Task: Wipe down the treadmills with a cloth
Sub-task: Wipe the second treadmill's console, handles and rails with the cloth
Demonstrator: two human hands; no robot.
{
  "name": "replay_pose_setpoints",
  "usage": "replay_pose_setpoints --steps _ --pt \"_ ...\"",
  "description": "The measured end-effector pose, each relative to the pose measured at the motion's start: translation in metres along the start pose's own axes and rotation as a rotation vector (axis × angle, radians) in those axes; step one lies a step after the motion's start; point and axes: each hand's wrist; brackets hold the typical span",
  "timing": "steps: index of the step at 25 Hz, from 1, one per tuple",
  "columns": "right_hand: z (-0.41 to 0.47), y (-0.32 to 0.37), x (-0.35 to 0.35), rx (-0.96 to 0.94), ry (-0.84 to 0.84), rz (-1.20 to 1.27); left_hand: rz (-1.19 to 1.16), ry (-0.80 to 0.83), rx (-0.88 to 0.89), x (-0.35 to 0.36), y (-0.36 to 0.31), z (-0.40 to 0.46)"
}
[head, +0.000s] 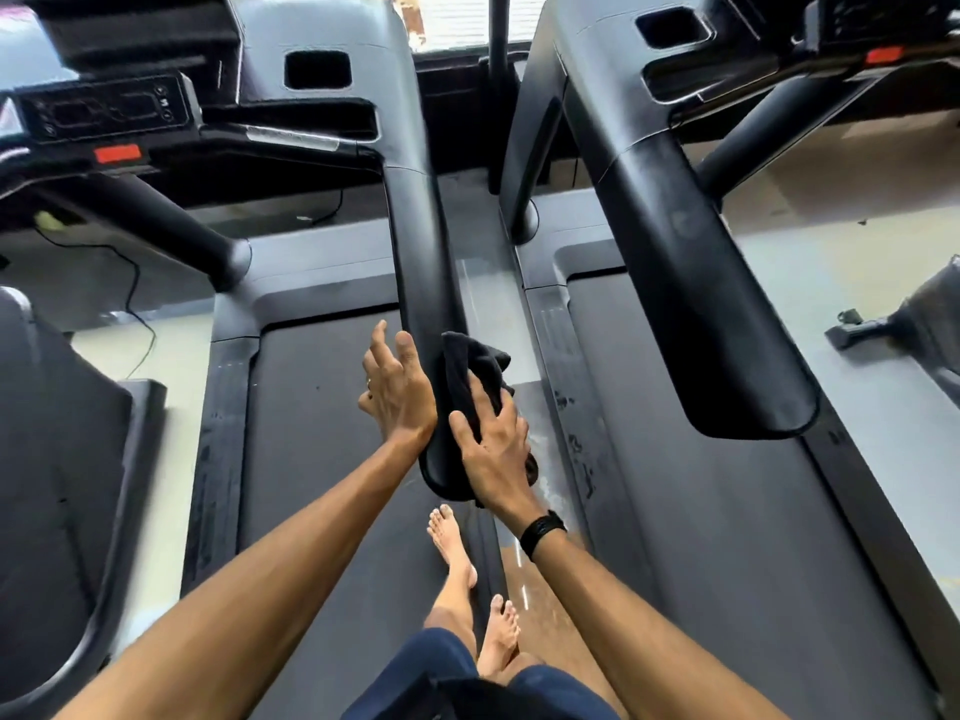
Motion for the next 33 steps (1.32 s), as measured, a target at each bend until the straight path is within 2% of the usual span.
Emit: replay_pose_setpoints --steps 5,10,12,15,19,26,33 --pt "0.025 0.005 -0.012 0.071 -0.158 0.048 0.014 0.021 -0.027 -0.006 -0.001 -0.003" --pt "0.047 0.064 -0.007 -0.178 -0.206 -0.001 -0.038 0.077 -0.007 -0.027 -0.017 0.028" --pt "0.062 0.071 -0.001 -0.192 -0.140 -0.149 -0.061 0.106 -0.003 -0.034 -0.024 0.047" --pt "0.084 0.066 0.023 -0.057 0.089 -0.518 -0.030 0.150 0.078 -0.046 -0.030 0.085" --pt "0.114 0.067 0.047 -0.008 0.007 -0.669 -0.048 0.288 0.218 -0.048 -0.044 0.130" --pt "0.199 0.085 0.046 0.073 -0.049 -0.630 0.094 0.286 0.462 -0.059 -0.083 0.214" --pt "0.286 0.100 0.044 0.112 -0.070 -0.564 0.205 0.165 0.653 -0.071 -0.114 0.286"
Point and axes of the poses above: each hand's wrist, its own z-axis towards the middle knuckle, its own x-axis out of the palm, y = z × x, and after that the axes turned 13 degrees about -x, right-handed
